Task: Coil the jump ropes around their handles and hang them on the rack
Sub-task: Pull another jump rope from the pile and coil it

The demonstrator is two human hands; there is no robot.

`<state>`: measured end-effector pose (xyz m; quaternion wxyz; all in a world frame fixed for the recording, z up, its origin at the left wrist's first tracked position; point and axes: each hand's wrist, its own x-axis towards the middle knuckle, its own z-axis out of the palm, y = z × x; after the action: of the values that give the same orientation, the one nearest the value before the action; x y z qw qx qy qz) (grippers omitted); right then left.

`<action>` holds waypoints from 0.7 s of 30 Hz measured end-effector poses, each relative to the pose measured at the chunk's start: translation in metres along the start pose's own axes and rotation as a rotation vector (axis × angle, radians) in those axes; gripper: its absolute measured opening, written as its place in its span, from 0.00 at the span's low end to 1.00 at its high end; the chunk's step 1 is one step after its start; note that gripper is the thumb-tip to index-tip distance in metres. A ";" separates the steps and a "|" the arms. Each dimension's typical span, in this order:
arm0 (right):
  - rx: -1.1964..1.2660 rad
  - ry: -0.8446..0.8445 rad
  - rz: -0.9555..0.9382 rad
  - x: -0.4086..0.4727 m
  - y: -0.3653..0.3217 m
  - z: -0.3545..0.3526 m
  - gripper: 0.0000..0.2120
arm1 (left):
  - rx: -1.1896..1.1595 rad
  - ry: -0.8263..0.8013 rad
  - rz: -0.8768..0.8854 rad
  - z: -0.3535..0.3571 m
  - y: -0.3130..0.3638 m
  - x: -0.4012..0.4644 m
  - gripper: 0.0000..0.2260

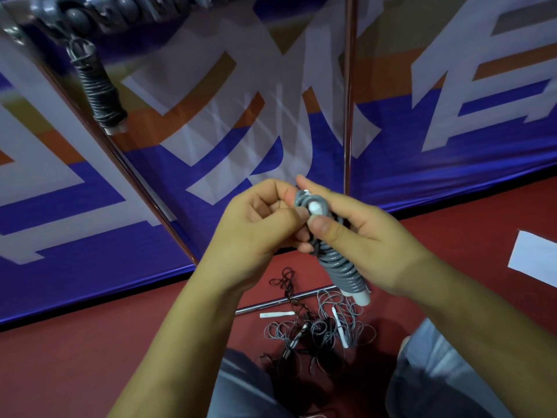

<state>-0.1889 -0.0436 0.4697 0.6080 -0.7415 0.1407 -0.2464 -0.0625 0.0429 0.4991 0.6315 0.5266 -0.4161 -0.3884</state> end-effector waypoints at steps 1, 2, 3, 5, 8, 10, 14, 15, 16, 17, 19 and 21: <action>0.001 0.015 -0.010 -0.001 0.000 0.001 0.21 | -0.002 0.027 0.000 0.002 0.000 0.001 0.01; 0.005 0.031 -0.024 -0.001 -0.001 0.001 0.21 | 0.007 0.058 0.005 0.003 0.000 0.001 0.02; 0.015 0.045 -0.038 -0.001 -0.001 0.002 0.22 | 0.033 0.088 0.014 0.005 0.000 0.001 0.02; 0.031 0.069 -0.071 -0.002 0.000 0.004 0.23 | 0.126 0.141 0.046 0.008 0.000 0.001 0.02; 0.027 0.108 -0.103 -0.004 0.003 0.005 0.22 | 0.296 0.239 0.154 0.010 -0.002 -0.003 0.04; 0.011 0.113 -0.110 -0.004 0.003 0.005 0.21 | 0.399 0.283 0.229 0.009 -0.003 -0.005 0.05; -0.050 0.116 -0.124 -0.004 0.000 0.006 0.21 | 0.402 0.322 0.233 0.009 -0.007 -0.007 0.02; -0.071 0.126 -0.128 -0.004 -0.001 0.007 0.21 | 0.387 0.327 0.223 0.009 -0.008 -0.007 0.01; -0.099 0.141 -0.137 -0.004 -0.002 0.007 0.21 | 0.381 0.327 0.223 0.009 -0.008 -0.007 0.03; -0.122 0.157 -0.148 -0.005 -0.003 0.008 0.22 | 0.366 0.306 0.227 0.008 -0.008 -0.007 0.04; -0.132 0.189 -0.155 -0.006 -0.003 0.009 0.23 | 0.296 0.206 0.250 0.005 -0.008 -0.008 0.02; -0.138 0.217 -0.159 -0.005 -0.003 0.009 0.23 | 0.204 0.092 0.250 0.000 -0.009 -0.008 0.03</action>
<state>-0.1887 -0.0323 0.4703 0.5156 -0.7593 0.1630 -0.3622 -0.0655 0.0491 0.4893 0.6365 0.5495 -0.4860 -0.2381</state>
